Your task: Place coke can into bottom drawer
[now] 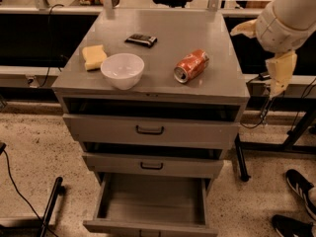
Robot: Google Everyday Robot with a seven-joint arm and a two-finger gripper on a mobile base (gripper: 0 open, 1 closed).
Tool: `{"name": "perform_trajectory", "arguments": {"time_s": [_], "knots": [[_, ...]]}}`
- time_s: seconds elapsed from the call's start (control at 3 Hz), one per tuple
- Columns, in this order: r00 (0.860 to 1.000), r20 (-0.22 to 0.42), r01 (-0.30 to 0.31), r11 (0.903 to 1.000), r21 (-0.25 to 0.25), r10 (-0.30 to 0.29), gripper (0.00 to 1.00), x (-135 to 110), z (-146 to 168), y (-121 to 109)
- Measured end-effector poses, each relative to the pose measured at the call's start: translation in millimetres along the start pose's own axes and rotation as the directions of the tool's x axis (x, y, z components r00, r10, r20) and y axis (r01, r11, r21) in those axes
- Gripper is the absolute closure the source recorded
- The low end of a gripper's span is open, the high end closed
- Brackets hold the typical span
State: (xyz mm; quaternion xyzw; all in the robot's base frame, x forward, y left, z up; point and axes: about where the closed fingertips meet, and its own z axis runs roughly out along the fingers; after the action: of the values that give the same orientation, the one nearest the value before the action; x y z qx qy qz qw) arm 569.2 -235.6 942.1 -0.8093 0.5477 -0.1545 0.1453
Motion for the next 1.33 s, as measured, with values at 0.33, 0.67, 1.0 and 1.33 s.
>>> {"name": "perform_trajectory", "arguments": {"time_s": [0.33,0.67,1.0,1.33], "knots": [[0.99,-0.059,0.129,0.9917,-0.006,-0.129,0.0,9.2,13.3,-24.8],[0.963,-0.091,0.256,0.9666,0.013,-0.254,0.0,16.4,18.9,-54.6],[0.925,-0.108,0.37,0.9282,0.034,-0.365,0.0,9.3,26.7,-77.0],[0.896,-0.039,0.444,0.8961,0.004,-0.443,0.0,-9.3,55.3,-94.2]]}}
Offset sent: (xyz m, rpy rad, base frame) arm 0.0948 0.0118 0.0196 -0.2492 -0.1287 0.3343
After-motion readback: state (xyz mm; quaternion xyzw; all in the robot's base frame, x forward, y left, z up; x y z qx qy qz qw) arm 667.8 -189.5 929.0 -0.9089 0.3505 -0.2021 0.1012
